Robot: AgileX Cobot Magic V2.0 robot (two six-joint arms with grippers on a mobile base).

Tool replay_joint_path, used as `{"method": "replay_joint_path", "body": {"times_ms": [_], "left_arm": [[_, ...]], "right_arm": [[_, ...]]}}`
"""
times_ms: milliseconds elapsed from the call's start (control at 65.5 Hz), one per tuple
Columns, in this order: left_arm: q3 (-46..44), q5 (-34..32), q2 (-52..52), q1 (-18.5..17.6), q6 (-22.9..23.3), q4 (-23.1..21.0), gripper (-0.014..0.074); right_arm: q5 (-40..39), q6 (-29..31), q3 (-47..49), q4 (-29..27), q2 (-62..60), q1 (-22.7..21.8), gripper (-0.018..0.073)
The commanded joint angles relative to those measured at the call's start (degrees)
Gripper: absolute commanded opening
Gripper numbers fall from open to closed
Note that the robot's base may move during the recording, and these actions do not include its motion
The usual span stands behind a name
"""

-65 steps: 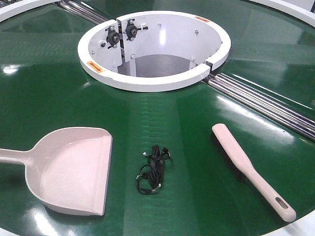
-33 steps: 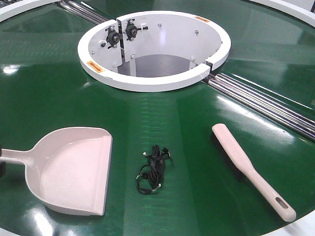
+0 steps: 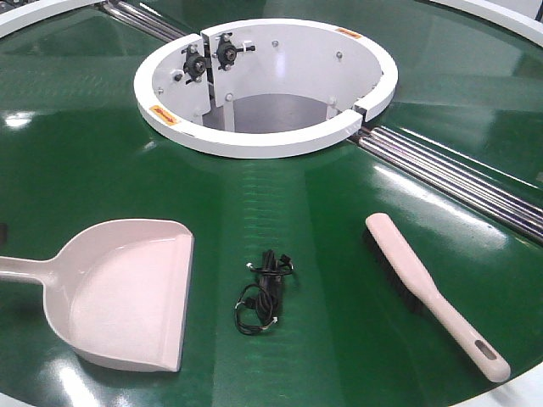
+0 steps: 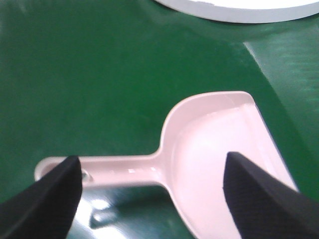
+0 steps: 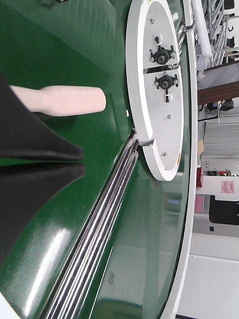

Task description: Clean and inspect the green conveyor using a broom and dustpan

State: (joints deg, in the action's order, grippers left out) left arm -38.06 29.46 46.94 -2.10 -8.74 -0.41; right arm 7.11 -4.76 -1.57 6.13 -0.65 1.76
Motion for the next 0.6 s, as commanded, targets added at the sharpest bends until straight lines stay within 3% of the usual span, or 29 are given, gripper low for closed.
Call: {"method": "replay_joint_path", "body": {"times_ms": [0,244,397,581], "left_arm": [[-7.7,1.9,1.5,0.2,-7.0,1.2,0.0498],[-24.6,22.5,15.2,0.2,-24.4,0.4,0.0496],[-29.2,26.5,23.0,0.2,-38.5,-1.4,0.0496],[-29.5,29.1,30.0,0.1,-47.2,-1.9,0.0496]], "right_arm": [[-4.3,0.0,-0.2,0.8,-0.6,-0.3,-0.0009],[-4.3,0.0,-0.2,0.8,-0.6,-0.3,-0.0009],[-4.3,0.0,-0.2,0.8,-0.6,-0.3,-0.0009],[-4.3,0.0,-0.2,0.8,-0.6,-0.3,-0.0009]]}}
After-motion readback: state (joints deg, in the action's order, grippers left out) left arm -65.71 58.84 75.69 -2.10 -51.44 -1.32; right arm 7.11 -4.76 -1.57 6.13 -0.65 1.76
